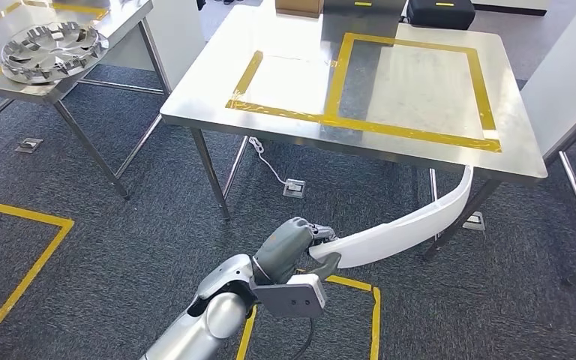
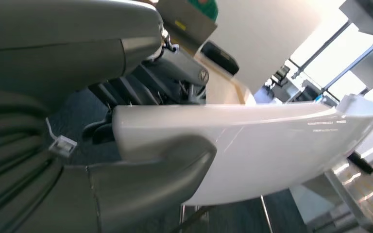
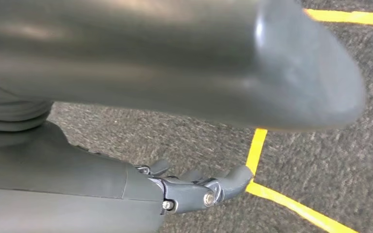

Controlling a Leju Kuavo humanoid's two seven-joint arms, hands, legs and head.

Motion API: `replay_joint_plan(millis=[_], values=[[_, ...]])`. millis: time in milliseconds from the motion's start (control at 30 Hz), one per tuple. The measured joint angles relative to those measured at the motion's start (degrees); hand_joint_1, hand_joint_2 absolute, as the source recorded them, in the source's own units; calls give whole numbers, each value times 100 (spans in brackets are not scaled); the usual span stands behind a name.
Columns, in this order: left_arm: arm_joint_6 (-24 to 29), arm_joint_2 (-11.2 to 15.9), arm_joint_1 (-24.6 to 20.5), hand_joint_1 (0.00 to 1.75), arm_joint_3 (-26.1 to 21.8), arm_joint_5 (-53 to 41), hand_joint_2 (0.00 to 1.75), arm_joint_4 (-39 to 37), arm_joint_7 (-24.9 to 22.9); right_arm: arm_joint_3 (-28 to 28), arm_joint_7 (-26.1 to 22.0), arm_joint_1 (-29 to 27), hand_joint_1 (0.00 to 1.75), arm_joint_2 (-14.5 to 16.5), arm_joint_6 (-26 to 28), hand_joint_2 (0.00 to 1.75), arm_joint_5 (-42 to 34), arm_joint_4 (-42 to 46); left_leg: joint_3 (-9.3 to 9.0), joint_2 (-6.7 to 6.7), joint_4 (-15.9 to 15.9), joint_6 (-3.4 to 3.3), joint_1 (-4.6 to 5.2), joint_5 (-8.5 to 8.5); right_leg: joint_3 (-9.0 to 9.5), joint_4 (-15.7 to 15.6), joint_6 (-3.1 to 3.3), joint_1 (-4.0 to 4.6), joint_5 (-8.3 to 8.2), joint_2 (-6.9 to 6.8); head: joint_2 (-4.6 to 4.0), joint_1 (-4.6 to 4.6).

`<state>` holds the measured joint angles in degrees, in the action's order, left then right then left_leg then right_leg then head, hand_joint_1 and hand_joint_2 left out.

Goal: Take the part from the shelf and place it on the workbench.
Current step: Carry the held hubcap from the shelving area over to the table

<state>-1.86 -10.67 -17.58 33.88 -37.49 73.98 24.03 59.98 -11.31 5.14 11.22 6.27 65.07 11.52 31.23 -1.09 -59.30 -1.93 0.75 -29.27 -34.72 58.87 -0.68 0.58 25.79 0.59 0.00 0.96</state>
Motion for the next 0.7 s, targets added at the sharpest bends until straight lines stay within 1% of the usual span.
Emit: replay_joint_plan(millis=[100, 200, 467, 700], values=[[23, -2, -162, 175, 0, -113, 175, 37, 7, 0, -15, 7, 0, 10, -1, 0, -17, 0, -24, 0, 39, 14, 0, -9, 5, -2, 29, -5, 21, 0, 0, -1], [26, -2, -235, 175, 2, -142, 175, 55, 11, 0, -17, 6, 0, 16, -2, 0, -17, 0, -36, 3, 58, 25, 0, -13, 9, -2, 42, -9, 31, 0, 0, -1], [17, -2, -317, 175, 2, -172, 175, 57, 28, 1, -24, 7, 0, 18, -2, 0, -12, 0, -48, 4, 64, 41, 3, -7, 24, -3, 46, -12, 32, -1, 0, 1], [-198, -39, -491, 175, 7, -102, 175, 45, 57, 0, 35, 16, 0, 39, -2, 0, -35, 0, -54, 4, 61, 38, 12, -9, 35, -13, 43, -22, 30, -1, 0, 1]])
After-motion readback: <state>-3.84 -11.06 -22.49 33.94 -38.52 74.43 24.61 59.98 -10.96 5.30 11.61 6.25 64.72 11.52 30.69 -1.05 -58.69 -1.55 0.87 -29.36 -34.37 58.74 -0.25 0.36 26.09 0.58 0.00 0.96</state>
